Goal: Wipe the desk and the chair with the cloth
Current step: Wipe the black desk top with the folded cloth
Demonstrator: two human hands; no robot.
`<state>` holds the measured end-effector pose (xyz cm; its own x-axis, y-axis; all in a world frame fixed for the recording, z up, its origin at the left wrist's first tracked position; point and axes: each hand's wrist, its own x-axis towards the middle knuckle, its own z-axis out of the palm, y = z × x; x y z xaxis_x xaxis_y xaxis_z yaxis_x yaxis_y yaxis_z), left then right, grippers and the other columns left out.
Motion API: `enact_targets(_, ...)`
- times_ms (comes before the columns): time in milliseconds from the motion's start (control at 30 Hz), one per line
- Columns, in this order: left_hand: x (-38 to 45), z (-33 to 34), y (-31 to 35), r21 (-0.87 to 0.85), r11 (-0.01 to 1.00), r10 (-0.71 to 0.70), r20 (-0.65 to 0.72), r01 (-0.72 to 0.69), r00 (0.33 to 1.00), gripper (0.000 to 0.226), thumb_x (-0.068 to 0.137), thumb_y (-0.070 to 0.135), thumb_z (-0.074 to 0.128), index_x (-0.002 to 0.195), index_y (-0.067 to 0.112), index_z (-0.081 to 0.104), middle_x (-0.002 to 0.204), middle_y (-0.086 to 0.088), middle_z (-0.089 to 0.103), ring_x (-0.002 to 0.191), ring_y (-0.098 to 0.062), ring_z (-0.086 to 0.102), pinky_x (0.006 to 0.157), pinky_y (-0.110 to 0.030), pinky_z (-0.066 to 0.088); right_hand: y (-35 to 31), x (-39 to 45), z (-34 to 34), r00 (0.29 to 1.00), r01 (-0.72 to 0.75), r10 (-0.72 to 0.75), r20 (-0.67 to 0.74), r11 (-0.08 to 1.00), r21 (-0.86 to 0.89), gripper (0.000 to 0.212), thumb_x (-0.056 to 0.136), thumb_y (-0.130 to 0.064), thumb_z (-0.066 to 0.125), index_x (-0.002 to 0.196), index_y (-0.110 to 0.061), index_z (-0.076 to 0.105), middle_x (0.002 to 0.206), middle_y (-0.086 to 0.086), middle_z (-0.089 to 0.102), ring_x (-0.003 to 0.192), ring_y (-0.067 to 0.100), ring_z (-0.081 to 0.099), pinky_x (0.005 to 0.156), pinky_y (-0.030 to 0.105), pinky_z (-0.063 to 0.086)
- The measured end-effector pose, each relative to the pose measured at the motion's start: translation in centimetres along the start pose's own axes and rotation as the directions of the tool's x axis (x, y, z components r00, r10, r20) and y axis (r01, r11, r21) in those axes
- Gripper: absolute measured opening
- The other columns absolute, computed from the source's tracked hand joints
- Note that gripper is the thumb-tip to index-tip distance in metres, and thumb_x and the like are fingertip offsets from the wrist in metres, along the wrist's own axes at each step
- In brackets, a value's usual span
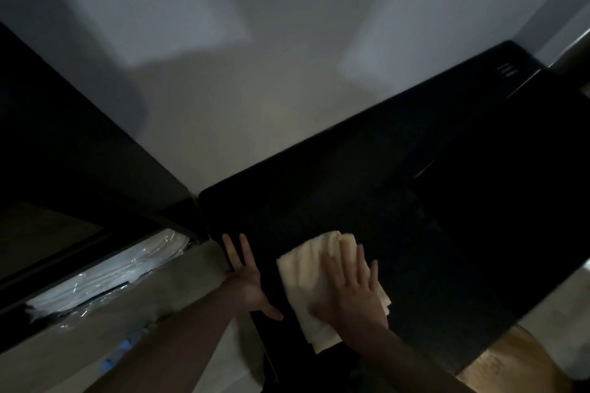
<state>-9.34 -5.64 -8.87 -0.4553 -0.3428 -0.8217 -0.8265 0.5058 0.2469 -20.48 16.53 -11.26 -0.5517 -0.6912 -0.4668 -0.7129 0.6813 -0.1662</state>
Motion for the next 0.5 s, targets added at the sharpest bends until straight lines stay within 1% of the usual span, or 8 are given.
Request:
enact_targets(67, 0.1, 0.1, -0.2, -0.025, 1.000, 0.014, -0.006, -0.014, 1.000, 0.190, 0.041, 0.062, 0.100, 0.142, 0.008, -0.051, 0.131, -0.026, -0.069, 0.157, -0.047, -0.010, 0.107, -0.031, 0.046, -0.9, 0.1, -0.2, 0.997, 0.079, -0.080, -0.007, 0.995, -0.054, 0.111, 0.086, -0.081, 0.045, 0.170, -0.017, 0.012, 0.176, 0.017, -0.010, 0.162, 0.043, -0.004, 0.124, 0.059, 0.006)
enact_targets(100, 0.2, 0.2, -0.3, -0.038, 0.999, 0.019, -0.012, -0.019, 1.000, 0.190, 0.040, 0.062, 0.101, 0.142, 0.009, -0.051, 0.130, -0.024, -0.070, 0.156, -0.048, -0.010, 0.105, -0.032, 0.047, -1.3, 0.2, -0.2, 0.993, 0.115, -0.116, -0.014, 0.991, -0.066, 0.108, 0.087, -0.080, 0.045, 0.170, -0.018, 0.016, 0.177, 0.016, -0.005, 0.162, 0.042, 0.001, 0.122, 0.059, 0.009)
enact_targets(133, 0.2, 0.1, -0.3, -0.057, 0.998, 0.018, -0.010, -0.019, 1.000, 0.190, 0.040, 0.060, 0.102, 0.140, 0.011, -0.053, 0.125, -0.021, -0.073, 0.157, -0.048, -0.007, 0.104, -0.033, 0.049, -1.5, 0.4, -0.2, 0.992, 0.129, -0.129, 0.005, 0.990, -0.063, 0.104, 0.089, -0.080, 0.044, 0.170, -0.023, 0.012, 0.177, 0.014, -0.009, 0.162, 0.042, -0.002, 0.122, 0.061, 0.008)
enact_targets(233, -0.2, -0.2, -0.2, -0.047, 0.998, 0.028, -0.009, -0.029, 1.000, 0.184, 0.047, 0.056, 0.101, 0.126, 0.012, -0.059, 0.102, -0.013, -0.080, 0.158, -0.045, 0.000, 0.108, -0.036, 0.047, -1.4, 1.6, -0.2, 0.994, 0.069, -0.068, 0.091, 0.997, -0.015, 0.103, 0.092, -0.085, 0.037, 0.162, -0.042, -0.025, 0.164, 0.002, -0.047, 0.152, 0.038, -0.040, 0.119, 0.073, -0.016)
enact_targets(367, 0.6, -0.2, -0.4, -0.021, 0.999, 0.031, -0.005, -0.032, 0.999, 0.188, 0.044, 0.060, 0.101, 0.136, 0.014, -0.056, 0.122, -0.020, -0.075, 0.158, -0.045, 0.007, 0.104, -0.037, 0.050, -1.8, 4.3, -1.3, 0.993, 0.037, -0.042, 0.112, 0.998, 0.053, 0.102, 0.090, -0.088, 0.035, 0.153, -0.051, -0.036, 0.157, -0.004, -0.055, 0.145, 0.033, -0.051, 0.114, 0.074, -0.025)
enact_targets(433, 1.1, -0.1, -0.8, 0.011, 0.998, 0.061, 0.008, -0.061, 0.998, 0.184, 0.046, 0.061, 0.100, 0.134, 0.018, -0.056, 0.121, -0.017, -0.076, 0.152, -0.048, -0.027, 0.114, -0.041, 0.042, -2.4, 7.0, -2.0, 0.994, 0.071, -0.077, 0.081, 0.995, 0.075, 0.099, 0.090, -0.088, 0.033, 0.151, -0.053, -0.037, 0.158, -0.006, -0.054, 0.146, 0.033, -0.049, 0.114, 0.073, -0.026)
enact_targets(467, 1.0, -0.2, -0.7, 0.035, 0.997, 0.075, 0.025, -0.076, 0.997, 0.181, 0.050, 0.062, 0.099, 0.132, 0.018, -0.056, 0.119, -0.015, -0.076, 0.139, -0.048, -0.047, 0.121, -0.045, 0.033, -2.9, 8.6, -2.4, 0.994, 0.095, -0.098, 0.050, 0.994, 0.061, 0.097, 0.091, -0.088, 0.031, 0.152, -0.053, -0.036, 0.159, -0.005, -0.053, 0.147, 0.035, -0.047, 0.114, 0.073, -0.025)
enact_targets(500, 1.0, -0.3, -0.7, 0.063, 0.996, 0.068, 0.037, -0.070, 0.997, 0.179, 0.053, 0.062, 0.097, 0.130, 0.017, -0.058, 0.116, -0.014, -0.078, 0.128, -0.046, -0.056, 0.124, -0.046, 0.027, -3.4, 10.3, -2.8, 0.993, 0.117, -0.118, 0.028, 0.992, 0.036, 0.096, 0.091, -0.088, 0.030, 0.154, -0.052, -0.034, 0.161, -0.005, -0.051, 0.148, 0.036, -0.045, 0.114, 0.074, -0.024)
